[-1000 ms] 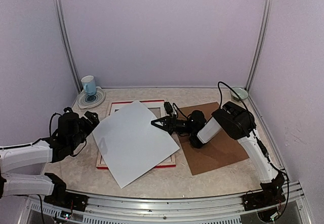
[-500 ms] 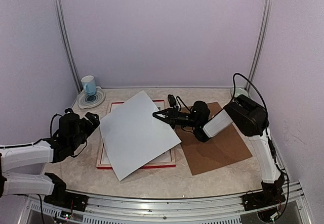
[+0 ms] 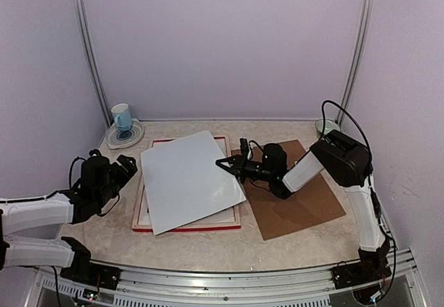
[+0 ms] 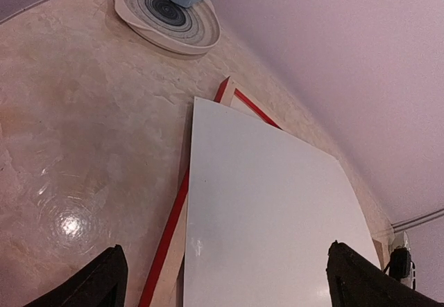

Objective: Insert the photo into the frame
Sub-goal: Place the photo on the mat board.

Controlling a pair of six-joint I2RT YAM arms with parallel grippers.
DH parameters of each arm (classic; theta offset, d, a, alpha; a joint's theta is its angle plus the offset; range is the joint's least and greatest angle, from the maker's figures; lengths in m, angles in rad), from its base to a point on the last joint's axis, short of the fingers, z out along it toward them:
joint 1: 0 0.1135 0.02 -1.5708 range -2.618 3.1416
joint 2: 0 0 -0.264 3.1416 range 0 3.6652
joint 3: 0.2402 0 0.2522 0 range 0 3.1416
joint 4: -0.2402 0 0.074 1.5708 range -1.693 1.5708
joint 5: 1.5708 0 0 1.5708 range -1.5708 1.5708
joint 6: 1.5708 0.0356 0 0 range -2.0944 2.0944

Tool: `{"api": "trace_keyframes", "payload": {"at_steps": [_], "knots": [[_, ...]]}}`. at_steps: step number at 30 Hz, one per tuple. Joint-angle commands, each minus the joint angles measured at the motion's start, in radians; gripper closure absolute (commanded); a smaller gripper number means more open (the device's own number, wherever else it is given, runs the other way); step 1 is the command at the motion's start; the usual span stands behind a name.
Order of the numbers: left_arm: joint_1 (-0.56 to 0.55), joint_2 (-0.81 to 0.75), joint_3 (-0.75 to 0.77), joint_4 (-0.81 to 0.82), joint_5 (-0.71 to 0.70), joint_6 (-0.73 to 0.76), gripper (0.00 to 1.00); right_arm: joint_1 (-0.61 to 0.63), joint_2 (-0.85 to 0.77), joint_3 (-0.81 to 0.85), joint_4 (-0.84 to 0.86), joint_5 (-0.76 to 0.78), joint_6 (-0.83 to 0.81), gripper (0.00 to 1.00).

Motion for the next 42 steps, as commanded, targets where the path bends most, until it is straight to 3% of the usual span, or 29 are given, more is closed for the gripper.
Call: {"api": "trace_keyframes", "payload": {"at_steps": [1, 22, 42], "knots": [[0.005, -0.002, -0.012, 0.025, 0.005, -0.007, 0.01, 0.014, -0.068, -0.041, -0.049, 0.124, -0.042, 1.0], [0.006, 0.01, -0.015, 0.041, 0.007, -0.004, 0.01, 0.102, -0.21, -0.076, -0.354, 0.382, -0.131, 1.0], [0.004, 0.103, -0.052, 0.137, 0.045, -0.005, 0.01, 0.094, -0.226, 0.095, -0.612, 0.392, -0.095, 0.98]]}}
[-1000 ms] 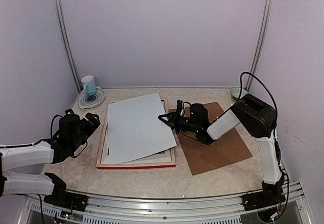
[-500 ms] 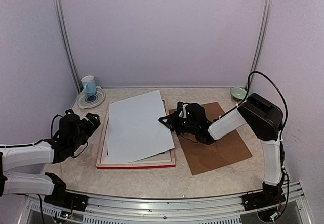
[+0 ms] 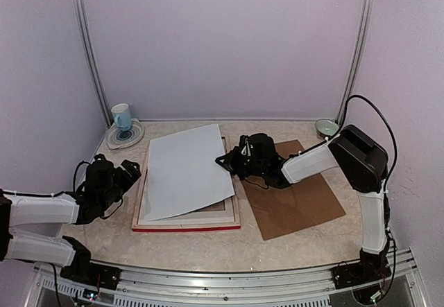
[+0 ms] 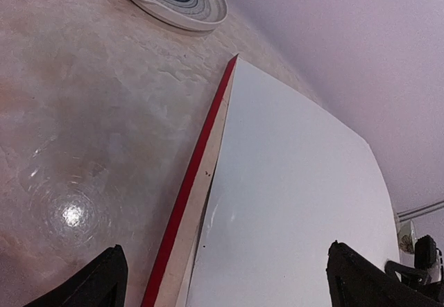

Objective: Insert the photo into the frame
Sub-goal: Place the photo on the mat board.

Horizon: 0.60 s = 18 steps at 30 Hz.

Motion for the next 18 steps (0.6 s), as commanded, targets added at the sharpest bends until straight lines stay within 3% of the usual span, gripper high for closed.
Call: {"api": "trace_keyframes", "payload": {"at_steps": [1, 18], "knots": [[0.004, 0.014, -0.019, 0.045, 0.008, 0.006, 0.01, 0.003, -0.042, 0.051, -0.077, 0.011, 0.012, 0.97], [0.004, 0.05, -0.018, 0.07, 0.012, 0.006, 0.01, 0.034, -0.055, 0.059, -0.164, 0.038, 0.051, 0.92]]}}
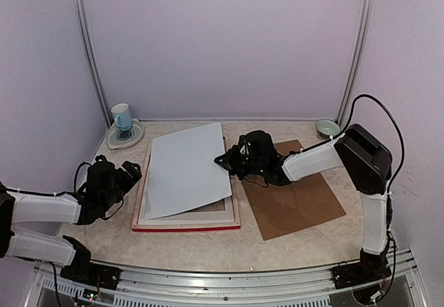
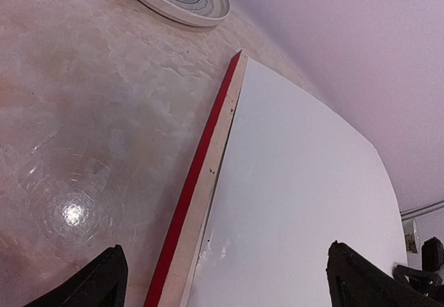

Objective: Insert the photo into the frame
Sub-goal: Place the photo on the mat board.

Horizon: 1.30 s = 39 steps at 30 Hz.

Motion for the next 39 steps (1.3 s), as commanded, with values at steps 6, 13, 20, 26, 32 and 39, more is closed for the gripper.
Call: {"api": "trace_keyframes", "payload": {"at_steps": [6, 13, 20, 26, 32, 39], "knots": [[0.002, 0.027, -0.018, 0.037, 0.015, 0.001, 0.01, 0.021, -0.012, 0.054, -0.078, -0.001, 0.021, 0.88], [0.003, 0.022, -0.023, 0.039, 0.009, 0.001, 0.01, 0.039, -0.004, 0.065, -0.102, -0.02, 0.027, 0.82], [0.003, 0.028, -0.022, 0.045, 0.012, 0.0, 0.01, 0.053, 0.0, 0.081, -0.136, -0.037, 0.022, 0.81], [0.003, 0.029, -0.023, 0.044, 0.01, 0.0, 0.01, 0.057, 0.003, 0.112, -0.208, -0.037, -0.014, 0.75], [0.003, 0.022, -0.025, 0.039, 0.006, 0.0, 0.01, 0.055, 0.025, 0.145, -0.257, -0.059, -0.04, 0.67], [0.004, 0.01, -0.025, 0.028, -0.002, 0.0, 0.01, 0.048, 0.035, 0.15, -0.261, -0.107, -0.044, 0.68]]}}
